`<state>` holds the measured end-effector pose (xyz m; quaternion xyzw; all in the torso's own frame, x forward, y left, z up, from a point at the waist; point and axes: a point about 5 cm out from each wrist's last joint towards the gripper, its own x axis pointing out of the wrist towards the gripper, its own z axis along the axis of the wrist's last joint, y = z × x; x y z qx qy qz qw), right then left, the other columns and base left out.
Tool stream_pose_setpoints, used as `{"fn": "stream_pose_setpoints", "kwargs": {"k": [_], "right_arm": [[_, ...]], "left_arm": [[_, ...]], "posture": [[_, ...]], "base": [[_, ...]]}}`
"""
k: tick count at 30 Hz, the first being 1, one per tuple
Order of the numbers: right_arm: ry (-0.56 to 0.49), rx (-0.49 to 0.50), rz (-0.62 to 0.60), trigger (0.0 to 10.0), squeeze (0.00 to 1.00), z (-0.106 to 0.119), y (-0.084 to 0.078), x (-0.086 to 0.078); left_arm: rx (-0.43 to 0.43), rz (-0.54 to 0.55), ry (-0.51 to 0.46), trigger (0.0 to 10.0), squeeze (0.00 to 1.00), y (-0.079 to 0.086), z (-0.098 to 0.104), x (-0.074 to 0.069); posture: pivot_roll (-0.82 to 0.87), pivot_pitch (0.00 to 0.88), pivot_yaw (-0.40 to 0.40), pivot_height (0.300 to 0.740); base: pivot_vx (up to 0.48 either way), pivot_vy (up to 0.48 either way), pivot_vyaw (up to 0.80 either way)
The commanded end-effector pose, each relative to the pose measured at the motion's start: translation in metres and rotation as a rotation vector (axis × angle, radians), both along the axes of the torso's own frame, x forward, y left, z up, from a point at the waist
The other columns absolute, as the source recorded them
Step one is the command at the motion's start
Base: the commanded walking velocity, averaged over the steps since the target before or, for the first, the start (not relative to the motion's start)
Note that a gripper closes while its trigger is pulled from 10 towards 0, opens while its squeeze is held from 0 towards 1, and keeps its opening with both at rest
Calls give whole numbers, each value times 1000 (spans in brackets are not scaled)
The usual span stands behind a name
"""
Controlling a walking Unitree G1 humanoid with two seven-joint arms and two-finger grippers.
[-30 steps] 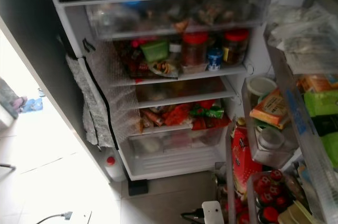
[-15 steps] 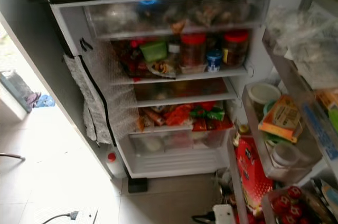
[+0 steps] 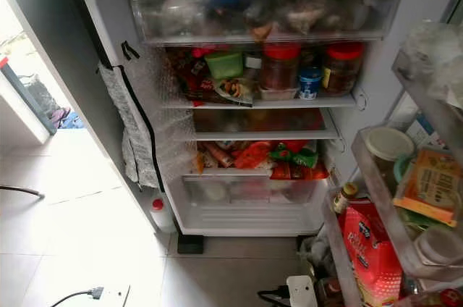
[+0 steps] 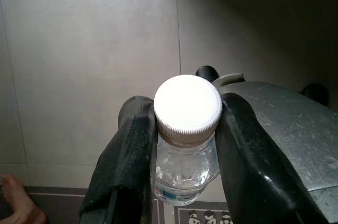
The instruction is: Restocking fridge
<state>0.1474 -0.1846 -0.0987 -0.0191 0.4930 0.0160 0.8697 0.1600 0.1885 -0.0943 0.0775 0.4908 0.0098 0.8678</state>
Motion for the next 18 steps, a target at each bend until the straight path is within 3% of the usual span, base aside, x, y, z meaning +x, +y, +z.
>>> {"fn": "stream_pose_setpoints", "kwargs": {"k": [1,18], "right_arm": [[2,6,-4,10000,0,-1,1,-1],[5,11,-3,10000,0,-1,1,-2]], "left_arm": [[12,-10,1,10000,0,3,0,-2],[16,-12,0,10000,0,3,0,-2]], "posture": [[-10,0,32,740],[-17,0,31,740]], "base": [[0,-240,0],[0,-231,0]]}}
